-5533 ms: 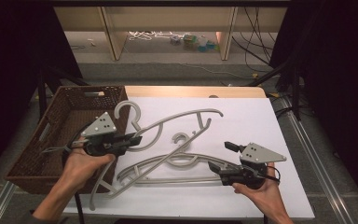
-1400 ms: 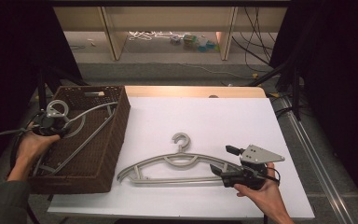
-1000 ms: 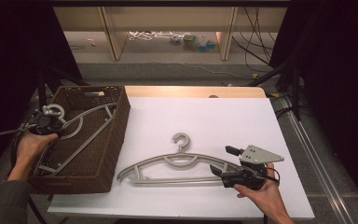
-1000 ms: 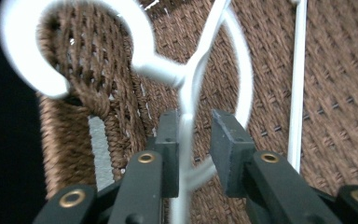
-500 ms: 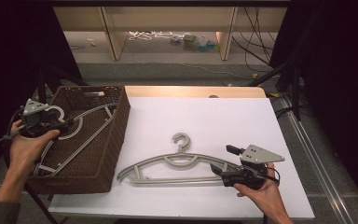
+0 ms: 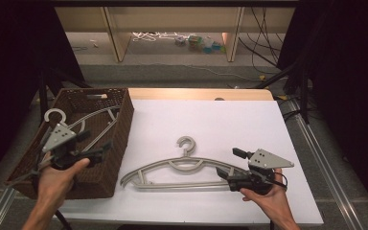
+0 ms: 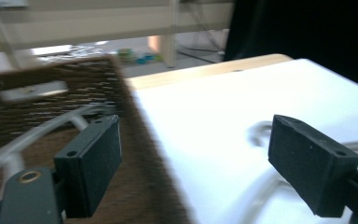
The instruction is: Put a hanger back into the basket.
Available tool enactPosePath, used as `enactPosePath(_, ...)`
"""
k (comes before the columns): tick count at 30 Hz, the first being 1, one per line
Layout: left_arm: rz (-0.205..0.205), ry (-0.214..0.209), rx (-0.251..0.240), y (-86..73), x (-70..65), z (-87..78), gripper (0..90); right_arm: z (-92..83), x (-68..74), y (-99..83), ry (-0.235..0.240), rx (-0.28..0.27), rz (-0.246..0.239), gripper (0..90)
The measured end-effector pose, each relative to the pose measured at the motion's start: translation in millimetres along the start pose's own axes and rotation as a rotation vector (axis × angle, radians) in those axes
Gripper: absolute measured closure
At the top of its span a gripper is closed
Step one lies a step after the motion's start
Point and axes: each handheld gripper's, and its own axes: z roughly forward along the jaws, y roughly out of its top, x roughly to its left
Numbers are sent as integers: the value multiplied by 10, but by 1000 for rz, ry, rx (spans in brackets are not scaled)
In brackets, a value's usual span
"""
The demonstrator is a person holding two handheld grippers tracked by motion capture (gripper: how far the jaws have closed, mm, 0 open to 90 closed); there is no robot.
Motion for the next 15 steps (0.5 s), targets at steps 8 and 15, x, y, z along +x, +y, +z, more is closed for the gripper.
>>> enactPosePath(8, 59, -72, -48, -189, -389, 143, 167, 27, -9, -17, 9, -21, 7, 160)
enactPosePath(15, 58, -105, -69, -404, -477, 185, 167, 61, 4, -39, 30, -5, -4, 160)
